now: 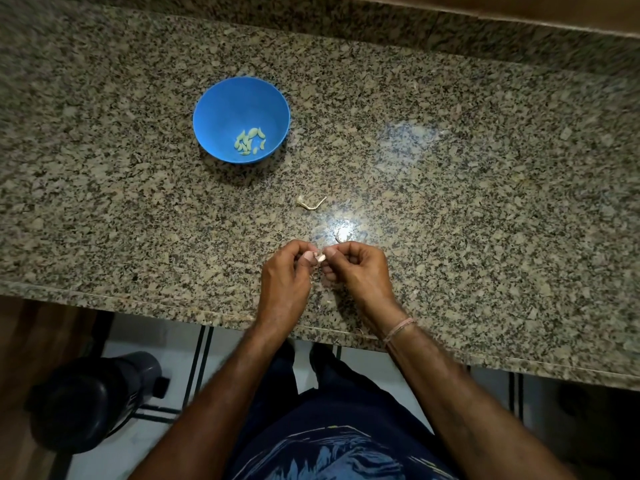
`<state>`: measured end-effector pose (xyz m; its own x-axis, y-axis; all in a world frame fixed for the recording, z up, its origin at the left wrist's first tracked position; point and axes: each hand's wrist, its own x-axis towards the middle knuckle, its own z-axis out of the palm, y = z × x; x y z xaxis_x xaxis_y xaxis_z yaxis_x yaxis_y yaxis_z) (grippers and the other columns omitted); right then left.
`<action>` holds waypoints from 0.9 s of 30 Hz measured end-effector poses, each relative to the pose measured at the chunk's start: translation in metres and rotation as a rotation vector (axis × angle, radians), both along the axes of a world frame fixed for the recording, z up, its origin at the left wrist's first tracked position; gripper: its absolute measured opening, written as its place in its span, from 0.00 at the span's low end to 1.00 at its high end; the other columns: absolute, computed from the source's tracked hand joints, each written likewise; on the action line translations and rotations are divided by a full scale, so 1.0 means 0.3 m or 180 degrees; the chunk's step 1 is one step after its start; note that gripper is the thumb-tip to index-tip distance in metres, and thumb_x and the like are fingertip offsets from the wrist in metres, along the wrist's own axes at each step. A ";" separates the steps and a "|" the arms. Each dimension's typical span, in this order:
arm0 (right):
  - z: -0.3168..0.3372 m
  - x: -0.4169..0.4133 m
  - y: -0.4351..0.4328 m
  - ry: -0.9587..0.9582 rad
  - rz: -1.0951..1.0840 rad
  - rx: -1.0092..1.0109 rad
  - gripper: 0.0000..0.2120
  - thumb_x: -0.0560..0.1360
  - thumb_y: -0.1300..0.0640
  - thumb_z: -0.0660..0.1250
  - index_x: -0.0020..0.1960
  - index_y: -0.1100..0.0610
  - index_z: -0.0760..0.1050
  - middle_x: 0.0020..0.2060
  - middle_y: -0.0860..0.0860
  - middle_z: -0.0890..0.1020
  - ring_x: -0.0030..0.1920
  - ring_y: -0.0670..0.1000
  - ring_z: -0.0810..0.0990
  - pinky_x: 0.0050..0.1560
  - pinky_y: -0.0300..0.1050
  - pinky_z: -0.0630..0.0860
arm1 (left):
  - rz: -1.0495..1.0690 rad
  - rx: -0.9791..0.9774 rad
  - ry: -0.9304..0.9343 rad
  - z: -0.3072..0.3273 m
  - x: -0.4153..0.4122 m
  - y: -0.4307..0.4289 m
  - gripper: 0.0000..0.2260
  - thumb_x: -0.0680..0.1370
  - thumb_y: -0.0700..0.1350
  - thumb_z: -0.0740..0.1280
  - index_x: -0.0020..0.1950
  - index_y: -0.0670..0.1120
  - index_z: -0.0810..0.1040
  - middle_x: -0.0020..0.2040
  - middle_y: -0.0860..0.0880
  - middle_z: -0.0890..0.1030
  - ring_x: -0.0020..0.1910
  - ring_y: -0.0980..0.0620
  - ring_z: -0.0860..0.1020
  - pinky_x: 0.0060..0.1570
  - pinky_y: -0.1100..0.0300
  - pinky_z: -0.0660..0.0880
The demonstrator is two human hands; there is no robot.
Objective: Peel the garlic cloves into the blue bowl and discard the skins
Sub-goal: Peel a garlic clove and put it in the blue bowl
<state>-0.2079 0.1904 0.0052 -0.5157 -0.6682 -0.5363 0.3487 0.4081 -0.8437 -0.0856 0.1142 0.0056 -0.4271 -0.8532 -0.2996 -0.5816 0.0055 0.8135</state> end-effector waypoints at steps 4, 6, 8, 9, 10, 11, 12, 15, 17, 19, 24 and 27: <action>0.011 -0.013 -0.009 -0.0337 -0.0250 -0.0088 0.07 0.79 0.61 0.73 0.53 0.65 0.81 0.41 0.56 0.86 0.40 0.51 0.85 0.44 0.42 0.84 | 0.0321 0.0388 0.0293 0.006 0.005 -0.002 0.05 0.81 0.45 0.71 0.57 0.51 0.84 0.49 0.55 0.86 0.48 0.56 0.84 0.51 0.56 0.84; 0.011 -0.013 -0.012 -0.0342 -0.0299 -0.0147 0.08 0.78 0.60 0.74 0.53 0.65 0.81 0.42 0.57 0.87 0.41 0.52 0.85 0.46 0.43 0.84 | 0.0437 0.0517 0.0425 0.015 0.003 -0.002 0.04 0.80 0.46 0.73 0.54 0.51 0.85 0.46 0.54 0.87 0.47 0.54 0.85 0.51 0.53 0.84; 0.011 -0.011 -0.013 -0.0318 -0.0332 -0.0182 0.07 0.78 0.60 0.74 0.53 0.64 0.81 0.42 0.55 0.87 0.42 0.51 0.85 0.46 0.42 0.84 | 0.0545 0.0725 0.0552 0.017 0.000 -0.007 0.04 0.79 0.47 0.74 0.53 0.50 0.86 0.46 0.52 0.87 0.48 0.51 0.86 0.54 0.49 0.84; 0.012 -0.010 -0.013 -0.0299 -0.0352 -0.0196 0.06 0.79 0.60 0.73 0.53 0.63 0.81 0.41 0.54 0.87 0.42 0.50 0.86 0.47 0.42 0.84 | 0.0565 0.0827 0.0615 0.016 -0.001 -0.008 0.05 0.79 0.47 0.74 0.53 0.49 0.86 0.47 0.51 0.88 0.49 0.50 0.86 0.55 0.47 0.84; 0.012 -0.010 -0.013 -0.0278 -0.0374 -0.0210 0.06 0.79 0.61 0.73 0.52 0.63 0.81 0.41 0.53 0.87 0.42 0.50 0.86 0.47 0.42 0.84 | 0.0564 0.0896 0.0662 0.015 -0.001 -0.010 0.05 0.79 0.47 0.75 0.53 0.49 0.86 0.47 0.50 0.88 0.49 0.49 0.86 0.56 0.46 0.84; 0.012 -0.010 -0.013 -0.0257 -0.0389 -0.0220 0.05 0.79 0.61 0.73 0.52 0.63 0.81 0.42 0.53 0.87 0.42 0.50 0.86 0.47 0.42 0.83 | 0.0558 0.0933 0.0697 0.017 -0.003 -0.009 0.05 0.79 0.48 0.75 0.53 0.49 0.86 0.47 0.50 0.88 0.49 0.47 0.86 0.56 0.45 0.83; 0.012 -0.009 -0.014 -0.0239 -0.0388 -0.0231 0.05 0.79 0.61 0.73 0.52 0.63 0.81 0.43 0.54 0.87 0.43 0.50 0.86 0.47 0.42 0.83 | 0.0577 0.0960 0.0722 0.018 -0.006 -0.008 0.05 0.79 0.48 0.74 0.53 0.48 0.86 0.46 0.49 0.88 0.49 0.46 0.86 0.56 0.44 0.83; 0.009 -0.005 -0.010 -0.0203 -0.0305 -0.0305 0.06 0.78 0.64 0.73 0.54 0.65 0.80 0.48 0.58 0.86 0.46 0.52 0.87 0.49 0.43 0.83 | 0.0766 0.1061 0.0773 0.020 -0.019 -0.001 0.05 0.80 0.47 0.73 0.53 0.48 0.86 0.46 0.48 0.88 0.50 0.46 0.86 0.57 0.45 0.83; 0.007 -0.005 -0.007 -0.0169 -0.0246 -0.0356 0.07 0.77 0.65 0.74 0.54 0.66 0.80 0.49 0.59 0.86 0.48 0.54 0.87 0.50 0.44 0.84 | 0.0890 0.1162 0.0781 0.019 -0.027 -0.001 0.04 0.81 0.45 0.72 0.53 0.47 0.85 0.47 0.48 0.87 0.50 0.47 0.86 0.56 0.49 0.83; 0.006 -0.006 -0.005 -0.0126 -0.0219 -0.0382 0.07 0.77 0.66 0.74 0.53 0.65 0.81 0.49 0.59 0.86 0.49 0.54 0.87 0.51 0.45 0.84 | 0.0912 0.1283 0.0852 0.019 -0.029 -0.003 0.04 0.81 0.44 0.72 0.54 0.46 0.85 0.48 0.47 0.87 0.49 0.50 0.85 0.53 0.55 0.82; -0.005 -0.013 -0.002 0.0108 -0.0100 -0.0473 0.05 0.76 0.66 0.75 0.51 0.63 0.81 0.49 0.58 0.86 0.52 0.56 0.87 0.57 0.53 0.84 | 0.1079 0.1788 0.1161 0.012 -0.022 -0.008 0.07 0.79 0.41 0.73 0.56 0.41 0.85 0.46 0.46 0.86 0.43 0.54 0.81 0.43 0.64 0.78; -0.010 -0.013 -0.003 0.0162 -0.0061 -0.0470 0.05 0.76 0.65 0.75 0.51 0.63 0.81 0.49 0.58 0.86 0.53 0.56 0.87 0.58 0.57 0.84 | 0.1176 0.1966 0.1292 0.004 -0.015 -0.014 0.07 0.78 0.41 0.74 0.55 0.41 0.85 0.45 0.45 0.85 0.43 0.52 0.80 0.43 0.62 0.78</action>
<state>-0.2119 0.1894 0.0021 -0.5531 -0.7276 -0.4058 0.3104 0.2720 -0.9108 -0.0903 0.1099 0.0067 -0.3271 -0.6919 -0.6436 -0.1186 -0.6457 0.7544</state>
